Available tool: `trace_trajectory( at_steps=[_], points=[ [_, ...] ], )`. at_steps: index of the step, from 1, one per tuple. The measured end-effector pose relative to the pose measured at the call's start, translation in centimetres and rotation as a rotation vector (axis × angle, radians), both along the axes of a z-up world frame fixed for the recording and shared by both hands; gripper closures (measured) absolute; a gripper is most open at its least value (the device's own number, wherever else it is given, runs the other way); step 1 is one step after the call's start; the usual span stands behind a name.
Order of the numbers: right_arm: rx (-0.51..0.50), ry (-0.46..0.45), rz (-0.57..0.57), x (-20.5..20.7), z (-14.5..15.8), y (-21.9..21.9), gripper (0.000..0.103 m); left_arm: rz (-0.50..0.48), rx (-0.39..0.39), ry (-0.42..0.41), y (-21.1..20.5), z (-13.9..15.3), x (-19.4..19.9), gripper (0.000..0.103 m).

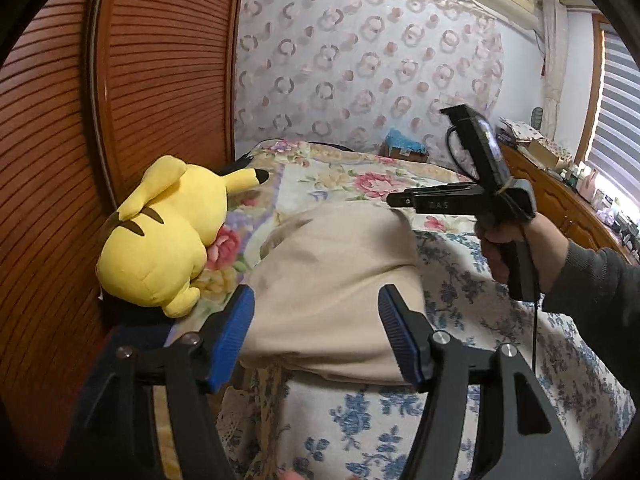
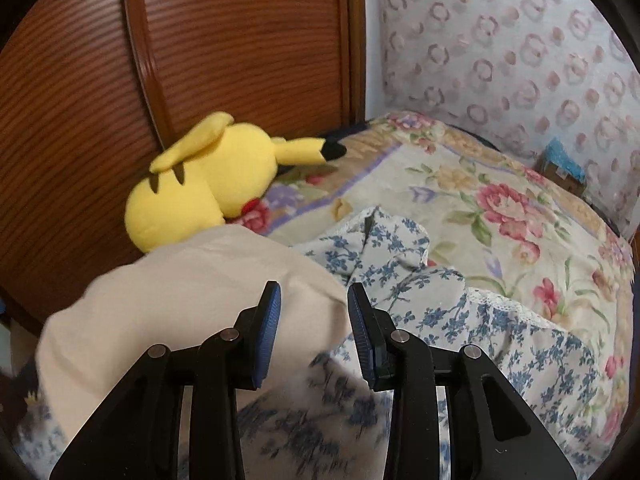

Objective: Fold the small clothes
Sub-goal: 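Lay the folded shirt down and open both grippers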

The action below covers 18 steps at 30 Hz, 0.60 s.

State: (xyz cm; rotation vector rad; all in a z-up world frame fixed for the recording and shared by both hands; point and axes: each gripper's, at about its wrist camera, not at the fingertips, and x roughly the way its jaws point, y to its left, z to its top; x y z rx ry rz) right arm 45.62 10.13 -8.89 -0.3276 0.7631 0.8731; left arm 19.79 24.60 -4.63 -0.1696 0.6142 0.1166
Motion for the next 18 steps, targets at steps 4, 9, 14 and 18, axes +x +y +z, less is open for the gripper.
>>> trace_trajectory(
  at_steps=[4,9,14,18],
  points=[
    [0.041,-0.023,-0.018,-3.4,2.2,-3.3,0.069,-0.018,0.032,-0.015,-1.7,1.1,-0.5,0.039],
    [0.098,-0.037,-0.065,-7.8,4.3,-8.6,0.067,-0.046,0.069,-0.018,-4.8,2.1,-1.2,0.039],
    [0.117,-0.083,-0.118,-12.1,6.1,-14.1,0.057,-0.083,0.088,-0.029,-8.2,2.7,-1.9,0.039],
    [0.115,-0.111,-0.17,-15.1,7.0,-18.0,0.049,-0.103,0.083,-0.042,-10.8,3.0,-2.6,0.039]
  ],
)
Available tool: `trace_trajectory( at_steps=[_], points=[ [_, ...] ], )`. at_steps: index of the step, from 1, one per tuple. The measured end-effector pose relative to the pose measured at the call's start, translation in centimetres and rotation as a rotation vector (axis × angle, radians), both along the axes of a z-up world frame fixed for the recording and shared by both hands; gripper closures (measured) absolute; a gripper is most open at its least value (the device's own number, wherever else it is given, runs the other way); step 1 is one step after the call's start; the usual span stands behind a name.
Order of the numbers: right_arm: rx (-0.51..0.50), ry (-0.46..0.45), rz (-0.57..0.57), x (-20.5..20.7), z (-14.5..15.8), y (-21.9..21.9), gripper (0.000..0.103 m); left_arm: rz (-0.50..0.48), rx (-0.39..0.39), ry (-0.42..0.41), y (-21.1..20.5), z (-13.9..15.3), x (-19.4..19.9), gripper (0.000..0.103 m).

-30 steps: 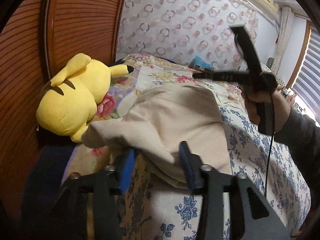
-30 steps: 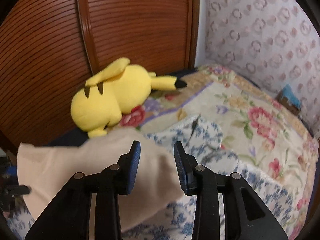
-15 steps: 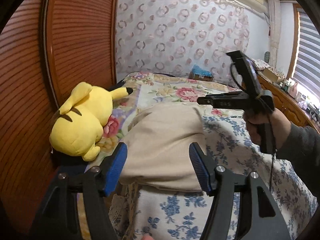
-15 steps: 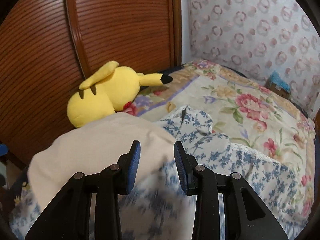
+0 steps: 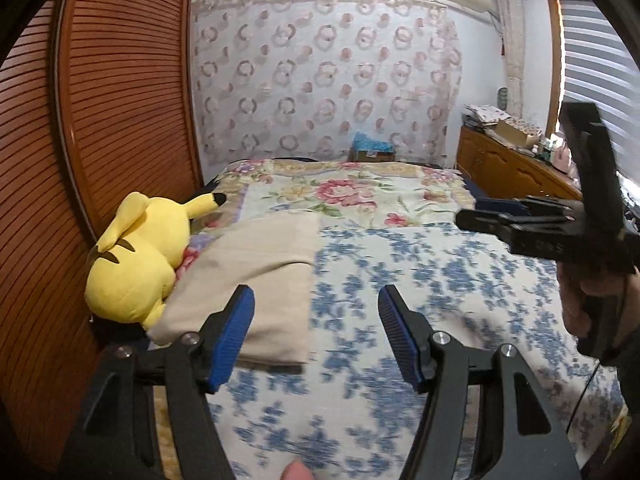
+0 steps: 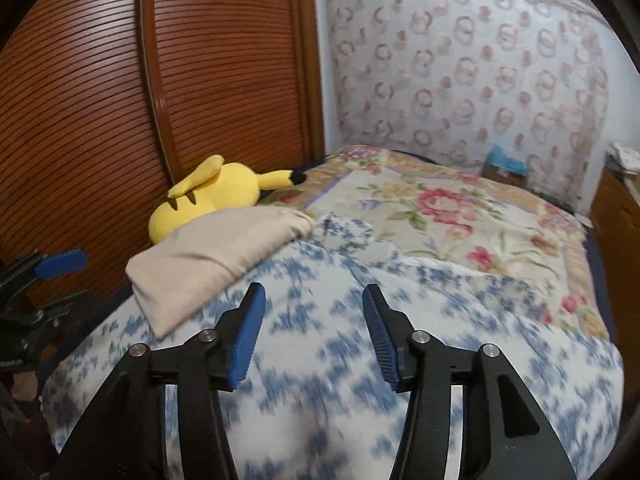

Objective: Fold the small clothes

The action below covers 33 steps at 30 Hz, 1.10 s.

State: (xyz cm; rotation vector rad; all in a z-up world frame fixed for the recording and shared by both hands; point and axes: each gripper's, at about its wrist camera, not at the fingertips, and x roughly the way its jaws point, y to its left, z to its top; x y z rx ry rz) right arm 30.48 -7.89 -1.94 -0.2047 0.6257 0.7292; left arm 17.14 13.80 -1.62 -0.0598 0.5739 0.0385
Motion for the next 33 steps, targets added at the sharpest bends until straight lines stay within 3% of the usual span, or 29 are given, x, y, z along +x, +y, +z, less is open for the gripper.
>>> trace_trajectory(
  at_steps=[6,18,26,33],
  points=[
    [0.026,-0.032,-0.084,-4.5,1.1,-5.8,0.037,-0.041,-0.007,-0.012,-3.7,0.5,-1.4,0.039],
    [0.044,-0.093,-0.275,-12.4,2.3,-14.3,0.031,-0.113,0.014,-0.039,-9.7,1.6,-5.0,0.038],
    [0.062,-0.136,-0.353,-15.9,4.0,-17.4,0.027,-0.132,0.016,-0.072,-11.4,3.7,-7.1,0.038],
    [0.091,-0.173,-0.411,-17.8,5.1,-19.2,0.016,-0.123,0.015,-0.099,-11.6,5.2,-8.7,0.038]
  ],
)
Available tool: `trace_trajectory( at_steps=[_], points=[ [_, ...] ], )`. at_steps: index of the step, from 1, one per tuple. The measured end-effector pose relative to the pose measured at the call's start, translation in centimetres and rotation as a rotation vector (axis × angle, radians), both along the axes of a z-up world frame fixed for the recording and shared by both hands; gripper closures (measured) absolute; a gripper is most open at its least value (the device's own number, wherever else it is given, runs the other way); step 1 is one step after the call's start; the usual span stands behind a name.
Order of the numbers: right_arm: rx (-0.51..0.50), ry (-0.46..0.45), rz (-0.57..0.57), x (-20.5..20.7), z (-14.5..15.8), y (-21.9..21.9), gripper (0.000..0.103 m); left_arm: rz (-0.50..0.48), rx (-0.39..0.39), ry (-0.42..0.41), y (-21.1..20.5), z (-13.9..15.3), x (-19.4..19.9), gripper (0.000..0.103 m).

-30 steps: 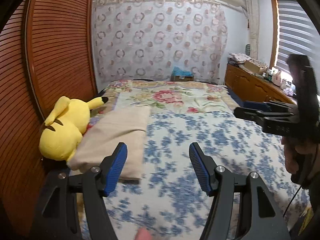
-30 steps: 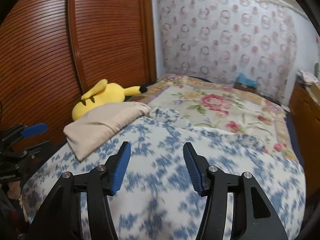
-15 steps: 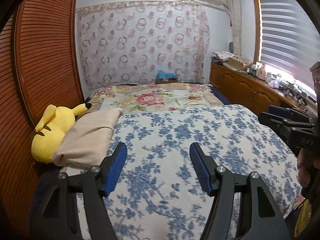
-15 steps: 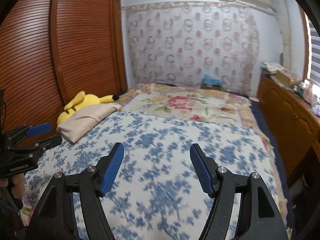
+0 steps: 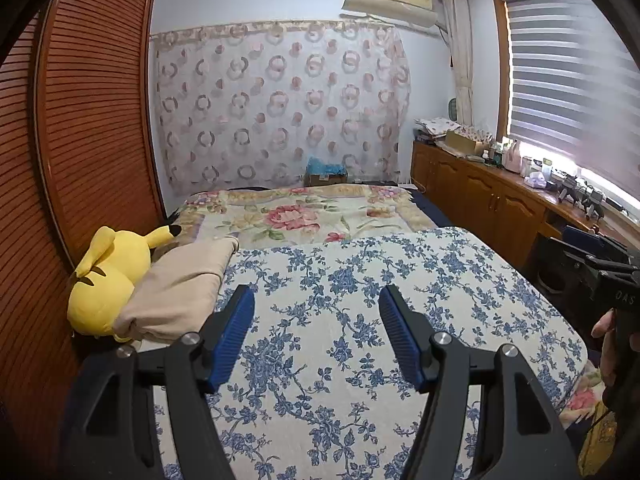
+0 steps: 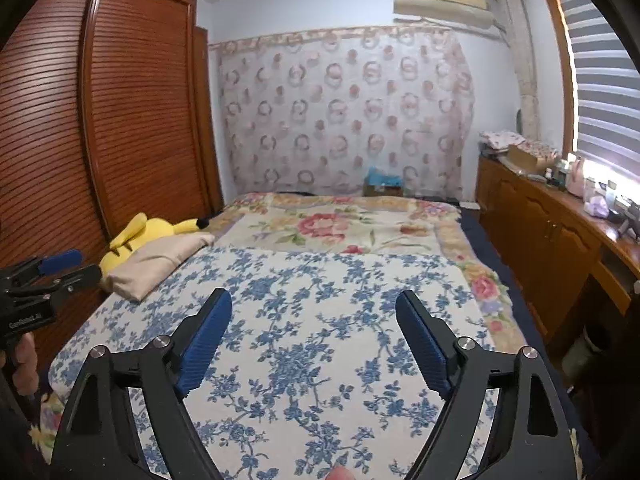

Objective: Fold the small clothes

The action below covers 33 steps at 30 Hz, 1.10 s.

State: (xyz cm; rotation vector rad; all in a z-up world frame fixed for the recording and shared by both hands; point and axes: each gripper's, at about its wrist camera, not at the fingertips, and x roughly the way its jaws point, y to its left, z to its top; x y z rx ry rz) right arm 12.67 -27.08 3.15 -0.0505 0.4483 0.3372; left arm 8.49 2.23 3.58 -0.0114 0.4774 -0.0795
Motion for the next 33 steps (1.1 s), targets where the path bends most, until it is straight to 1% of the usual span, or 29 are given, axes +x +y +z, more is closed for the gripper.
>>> trace_trajectory(
  at_steps=[8,33],
  points=[
    [0.0,-0.017,-0.035,-0.7,0.3,-1.0,0.015,0.015,0.002,-0.016,-0.2,0.6,-0.6,0.038],
    [0.007,-0.02,-0.038,-1.0,0.2,-1.5,0.015,0.01,0.0,-0.024,-0.7,0.9,-1.1,0.038]
  ],
)
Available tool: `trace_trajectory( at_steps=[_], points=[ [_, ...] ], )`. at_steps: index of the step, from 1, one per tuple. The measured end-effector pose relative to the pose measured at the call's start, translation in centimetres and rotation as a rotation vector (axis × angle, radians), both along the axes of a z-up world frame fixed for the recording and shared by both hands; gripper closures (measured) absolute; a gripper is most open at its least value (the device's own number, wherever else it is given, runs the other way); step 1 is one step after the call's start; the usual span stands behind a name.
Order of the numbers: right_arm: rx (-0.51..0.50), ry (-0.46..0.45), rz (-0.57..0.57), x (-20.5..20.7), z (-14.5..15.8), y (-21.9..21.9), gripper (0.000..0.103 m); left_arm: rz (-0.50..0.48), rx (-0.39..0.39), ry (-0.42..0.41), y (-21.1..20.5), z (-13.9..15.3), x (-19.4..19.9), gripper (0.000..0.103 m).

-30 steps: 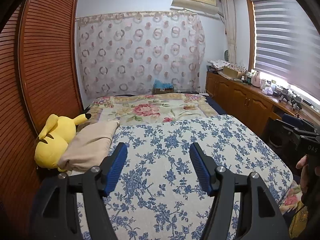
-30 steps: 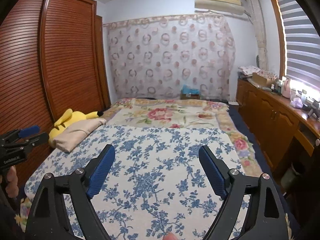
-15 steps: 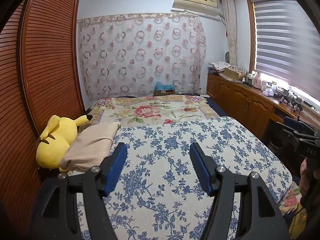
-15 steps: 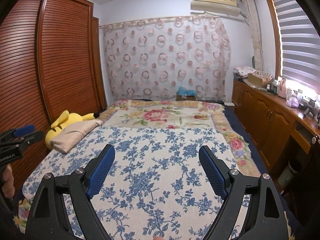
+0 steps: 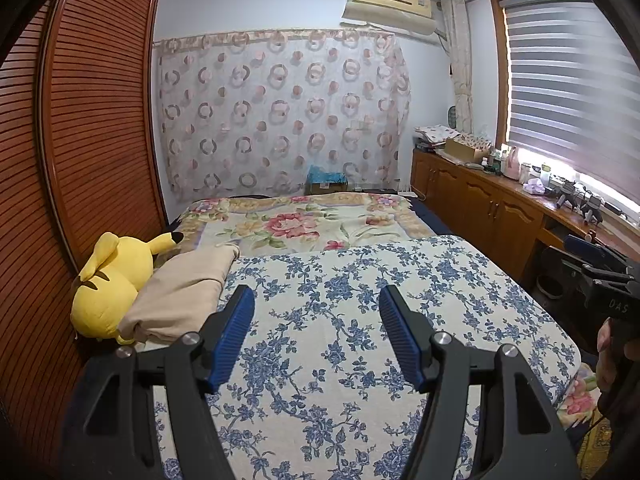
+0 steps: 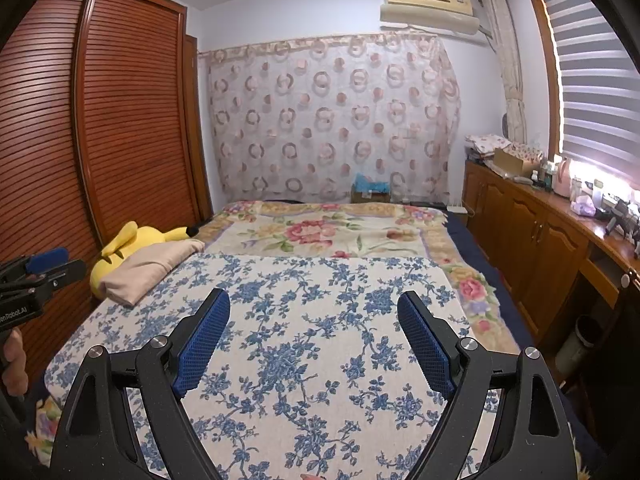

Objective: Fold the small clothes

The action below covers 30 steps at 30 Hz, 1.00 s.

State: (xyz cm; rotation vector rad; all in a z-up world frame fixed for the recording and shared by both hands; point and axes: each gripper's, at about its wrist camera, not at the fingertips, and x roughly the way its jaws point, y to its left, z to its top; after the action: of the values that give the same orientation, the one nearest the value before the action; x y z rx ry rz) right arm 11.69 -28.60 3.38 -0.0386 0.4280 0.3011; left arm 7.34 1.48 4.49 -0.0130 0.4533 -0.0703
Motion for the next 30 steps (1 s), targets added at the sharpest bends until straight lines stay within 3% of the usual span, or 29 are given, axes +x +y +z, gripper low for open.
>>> trace_trajectory(
  at_steps=[30],
  points=[
    [0.0,0.0,-0.007,-0.37,0.28,-0.82,0.015,-0.002,0.0,-0.012,-0.37,0.62,-0.61,0.038]
  ],
)
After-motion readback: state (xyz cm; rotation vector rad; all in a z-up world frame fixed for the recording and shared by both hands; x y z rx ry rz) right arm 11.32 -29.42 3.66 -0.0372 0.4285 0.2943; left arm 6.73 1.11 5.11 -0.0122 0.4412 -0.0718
